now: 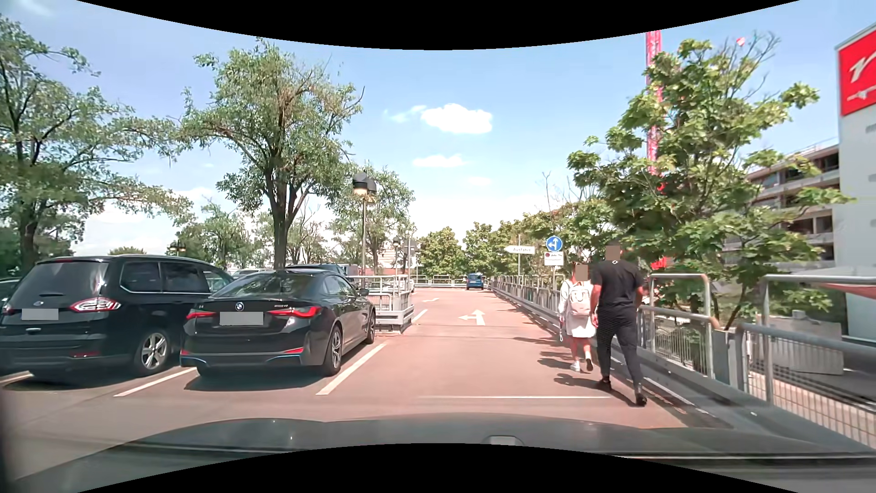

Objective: Follow the waypoints while adhering to traffic rules and regulations

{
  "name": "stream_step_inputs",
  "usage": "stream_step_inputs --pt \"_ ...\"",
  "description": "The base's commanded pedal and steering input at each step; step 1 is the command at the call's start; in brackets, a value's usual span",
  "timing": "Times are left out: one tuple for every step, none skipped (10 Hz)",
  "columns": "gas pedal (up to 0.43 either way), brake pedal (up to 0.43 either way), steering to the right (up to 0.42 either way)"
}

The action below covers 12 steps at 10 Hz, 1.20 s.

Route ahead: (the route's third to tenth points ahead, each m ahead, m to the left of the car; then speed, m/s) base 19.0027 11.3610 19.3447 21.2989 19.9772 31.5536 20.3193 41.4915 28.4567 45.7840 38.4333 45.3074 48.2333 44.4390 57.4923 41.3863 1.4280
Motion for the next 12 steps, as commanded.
stream_step_inputs --pt "0.0 0.0 -0.028" --pt "0.0 0.0 -0.018" --pt "0.0 0.0 -0.01" --pt "0.0 0.0 -0.006" --pt "0.0 0.006 -0.006" --pt "0.0 0.006 -0.006" --pt "0.0 0.006 -0.006" --pt "0.0 0.006 -0.006" --pt "0.0 0.006 -0.006" --pt "0.0 0.006 -0.006" --pt "0.0 0.012 -0.006" --pt "0.0 0.012 -0.006"
